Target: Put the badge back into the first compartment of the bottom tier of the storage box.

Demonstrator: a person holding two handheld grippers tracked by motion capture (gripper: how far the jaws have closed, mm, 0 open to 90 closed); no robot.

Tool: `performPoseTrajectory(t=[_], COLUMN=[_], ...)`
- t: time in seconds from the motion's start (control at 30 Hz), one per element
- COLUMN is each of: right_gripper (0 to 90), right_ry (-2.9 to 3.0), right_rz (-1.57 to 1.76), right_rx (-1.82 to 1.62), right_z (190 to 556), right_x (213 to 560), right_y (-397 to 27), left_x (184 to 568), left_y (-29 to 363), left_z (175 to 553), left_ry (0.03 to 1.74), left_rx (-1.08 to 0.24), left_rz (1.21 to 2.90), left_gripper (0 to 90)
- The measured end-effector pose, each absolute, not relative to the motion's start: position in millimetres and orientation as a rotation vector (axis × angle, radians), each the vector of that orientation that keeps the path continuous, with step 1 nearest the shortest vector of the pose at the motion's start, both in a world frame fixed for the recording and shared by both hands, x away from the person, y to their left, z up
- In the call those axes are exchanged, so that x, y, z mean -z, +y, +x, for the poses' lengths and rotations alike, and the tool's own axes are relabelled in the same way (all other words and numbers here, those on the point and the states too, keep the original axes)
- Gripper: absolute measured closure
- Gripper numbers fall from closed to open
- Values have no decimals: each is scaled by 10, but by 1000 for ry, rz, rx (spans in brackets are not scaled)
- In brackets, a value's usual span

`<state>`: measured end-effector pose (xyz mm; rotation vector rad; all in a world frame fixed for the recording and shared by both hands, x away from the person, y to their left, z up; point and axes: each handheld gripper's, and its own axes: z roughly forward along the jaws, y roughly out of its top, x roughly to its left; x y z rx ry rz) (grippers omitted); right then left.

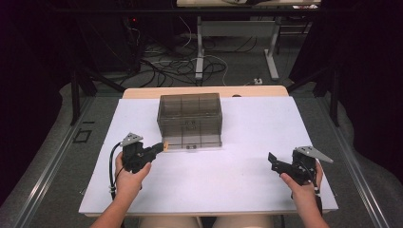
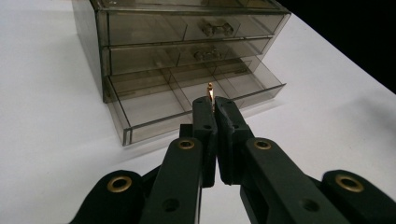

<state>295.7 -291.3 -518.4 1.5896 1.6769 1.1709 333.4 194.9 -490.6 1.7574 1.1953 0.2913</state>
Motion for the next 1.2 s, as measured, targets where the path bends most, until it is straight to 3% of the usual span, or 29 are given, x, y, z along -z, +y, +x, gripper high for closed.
performPoseTrajectory(t=[1.2], right_gripper=[44], right_ry=[1688], right_rz=[1599], right_rx=[-1171], right_z=[2955], right_x=[5196], right_y=[-2930], left_x=[4926], left_y=[1871], left_z=[3849], left_ry=[1340], left_rx=[-266], left_rz=[1708], left_gripper=[883])
